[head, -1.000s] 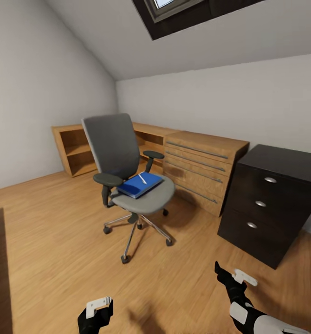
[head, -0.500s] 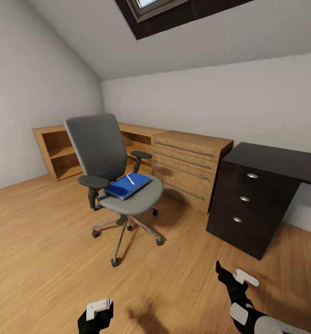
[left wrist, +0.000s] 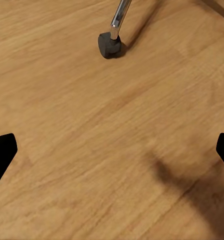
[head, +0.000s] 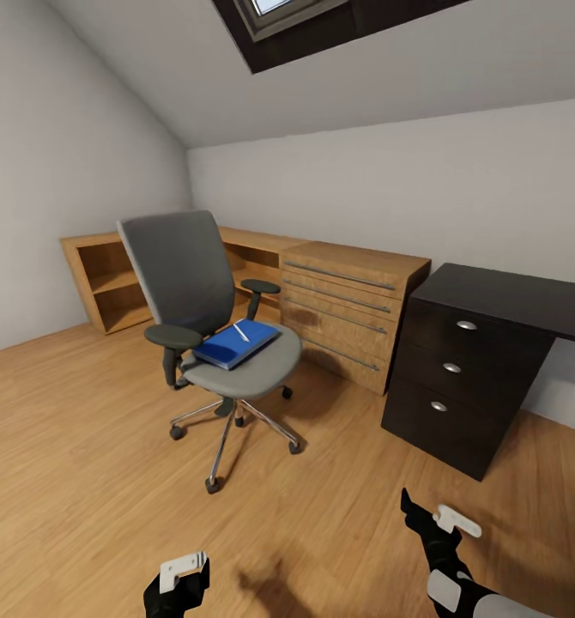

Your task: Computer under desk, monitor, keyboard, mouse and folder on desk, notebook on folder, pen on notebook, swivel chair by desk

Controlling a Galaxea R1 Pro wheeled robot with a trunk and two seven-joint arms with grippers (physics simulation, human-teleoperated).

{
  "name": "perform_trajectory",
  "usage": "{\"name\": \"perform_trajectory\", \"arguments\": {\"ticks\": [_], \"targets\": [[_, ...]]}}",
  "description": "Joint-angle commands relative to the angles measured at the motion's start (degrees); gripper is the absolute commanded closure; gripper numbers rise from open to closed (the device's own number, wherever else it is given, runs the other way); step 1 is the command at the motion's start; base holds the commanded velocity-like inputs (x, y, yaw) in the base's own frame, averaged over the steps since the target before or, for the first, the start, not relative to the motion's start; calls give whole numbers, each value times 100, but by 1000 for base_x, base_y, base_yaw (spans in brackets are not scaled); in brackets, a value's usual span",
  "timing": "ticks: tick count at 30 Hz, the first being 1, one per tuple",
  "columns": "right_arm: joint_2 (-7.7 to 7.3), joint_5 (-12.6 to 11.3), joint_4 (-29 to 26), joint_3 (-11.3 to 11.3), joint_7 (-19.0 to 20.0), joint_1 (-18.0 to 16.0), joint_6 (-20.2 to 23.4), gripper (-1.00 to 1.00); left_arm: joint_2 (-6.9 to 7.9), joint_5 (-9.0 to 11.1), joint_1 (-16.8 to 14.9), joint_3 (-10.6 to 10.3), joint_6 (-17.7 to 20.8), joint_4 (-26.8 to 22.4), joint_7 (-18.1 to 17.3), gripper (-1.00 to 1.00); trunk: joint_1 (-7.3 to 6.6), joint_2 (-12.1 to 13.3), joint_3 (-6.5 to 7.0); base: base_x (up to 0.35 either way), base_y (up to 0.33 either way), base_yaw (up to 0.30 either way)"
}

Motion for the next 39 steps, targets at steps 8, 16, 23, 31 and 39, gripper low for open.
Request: {"name": "perform_trajectory", "arguments": {"ticks": [8, 16, 23, 31, 39], "targets": [[31, -21, 12, -45, 65, -1, -20, -100, -1, 35, -3, -10, -19, 3, 11, -100, -1, -2, -5, 0, 123, -3], [54, -27, 12, -45, 73, -1, -20, -100, -1, 35, -3, -10, -19, 3, 11, -100, -1, -2, -5, 0, 177, -21], [67, -30, 12, -48, 61, 1, -157, -100, -1, 35, -3, -10, -19, 3, 11, -100, -1, -2, 14, 0, 10, -86], [68, -30, 12, -53, 53, 7, -296, -100, -1, 33, -3, -10, -19, 3, 11, -100, -1, -2, 51, 0, 1, -201], [61, -30, 12, -54, 49, 8, -323, -100, -1, 35, -3, -10, -19, 3, 11, -100, -1, -2, 90, 0, 0, -219]]}}
